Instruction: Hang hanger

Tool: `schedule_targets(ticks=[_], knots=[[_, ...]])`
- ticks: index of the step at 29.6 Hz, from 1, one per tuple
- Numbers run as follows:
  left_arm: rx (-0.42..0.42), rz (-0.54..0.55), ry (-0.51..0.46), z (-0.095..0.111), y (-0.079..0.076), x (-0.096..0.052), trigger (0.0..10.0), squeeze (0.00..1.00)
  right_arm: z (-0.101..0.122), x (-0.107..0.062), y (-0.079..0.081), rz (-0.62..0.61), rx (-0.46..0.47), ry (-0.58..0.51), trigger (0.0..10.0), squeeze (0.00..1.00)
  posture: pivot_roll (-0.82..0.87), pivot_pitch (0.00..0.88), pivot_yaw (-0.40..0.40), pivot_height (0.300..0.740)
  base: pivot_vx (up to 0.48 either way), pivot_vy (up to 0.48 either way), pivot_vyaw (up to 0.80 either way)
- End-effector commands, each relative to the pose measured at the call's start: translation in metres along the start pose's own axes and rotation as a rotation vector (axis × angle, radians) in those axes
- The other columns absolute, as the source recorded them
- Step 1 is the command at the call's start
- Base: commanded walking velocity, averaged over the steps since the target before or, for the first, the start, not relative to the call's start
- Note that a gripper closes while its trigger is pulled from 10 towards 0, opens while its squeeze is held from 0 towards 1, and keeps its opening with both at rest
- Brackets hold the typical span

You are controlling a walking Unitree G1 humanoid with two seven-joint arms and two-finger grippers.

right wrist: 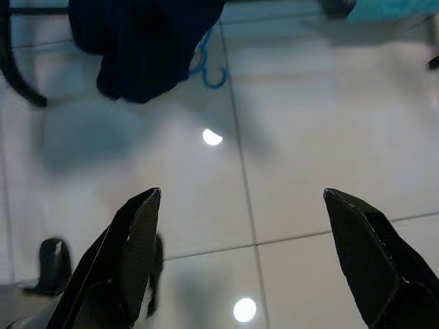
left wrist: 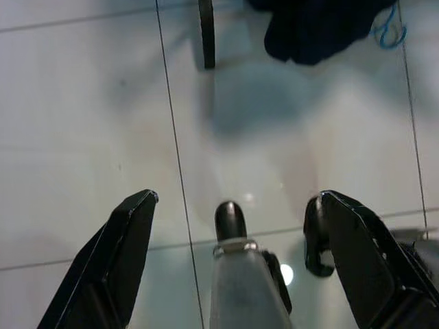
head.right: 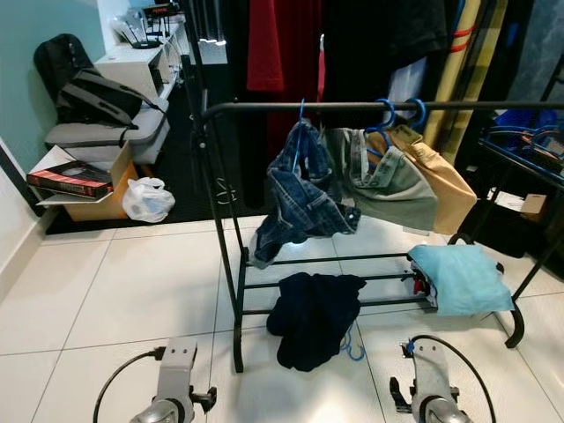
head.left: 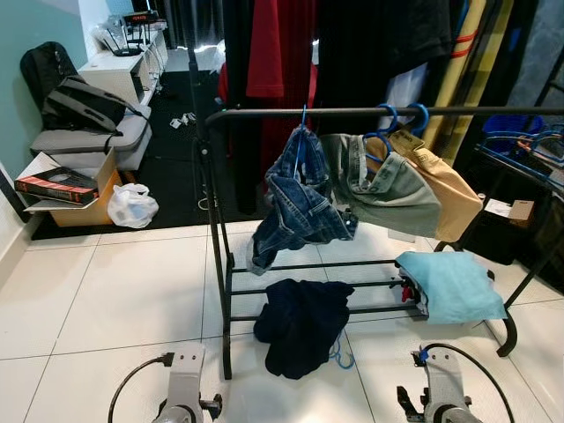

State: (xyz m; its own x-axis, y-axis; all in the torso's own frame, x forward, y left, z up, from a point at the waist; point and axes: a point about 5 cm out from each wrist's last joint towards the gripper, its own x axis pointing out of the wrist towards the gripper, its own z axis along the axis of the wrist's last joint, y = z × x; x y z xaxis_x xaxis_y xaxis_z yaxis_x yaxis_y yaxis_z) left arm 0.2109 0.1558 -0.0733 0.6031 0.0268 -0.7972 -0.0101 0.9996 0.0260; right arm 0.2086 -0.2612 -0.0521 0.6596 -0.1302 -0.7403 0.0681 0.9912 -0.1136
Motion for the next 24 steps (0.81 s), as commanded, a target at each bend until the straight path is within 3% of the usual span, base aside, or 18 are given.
schedule_targets(ticks=[1, 9, 15, 24], knots=[[0.034, 0.015, 0.047, -0.008, 0.004, -0.001, 10.0, 0.0, -0.007, 0.0, 0.005, -0.002, -0.021, 0.047, 10.0, 0.0, 0.01, 0.0, 0.005, 0.74, 0.0, 0.0, 0.0], [0.111, 0.007, 0.09, -0.013, 0.002, -0.001, 10.0, 0.0, -0.015, -0.001, 0.004, -0.001, -0.086, 0.108, 10.0, 0.0, 0.03, 0.0, 0.012, 0.74, 0.0, 0.0, 0.0], [0.108, 0.015, 0.082, -0.01, 0.002, -0.001, 10.0, 0.0, -0.016, -0.002, 0.0, -0.004, -0.086, 0.113, 10.0, 0.0, 0.02, 0.0, 0.024, 0.74, 0.0, 0.0, 0.0], [0.128, 0.022, 0.077, -0.007, 0.005, 0.0, 10.0, 0.0, -0.012, 0.001, 0.016, 0.008, -0.077, 0.098, 10.0, 0.0, 0.01, 0.0, 0.029, 0.74, 0.0, 0.0, 0.0]])
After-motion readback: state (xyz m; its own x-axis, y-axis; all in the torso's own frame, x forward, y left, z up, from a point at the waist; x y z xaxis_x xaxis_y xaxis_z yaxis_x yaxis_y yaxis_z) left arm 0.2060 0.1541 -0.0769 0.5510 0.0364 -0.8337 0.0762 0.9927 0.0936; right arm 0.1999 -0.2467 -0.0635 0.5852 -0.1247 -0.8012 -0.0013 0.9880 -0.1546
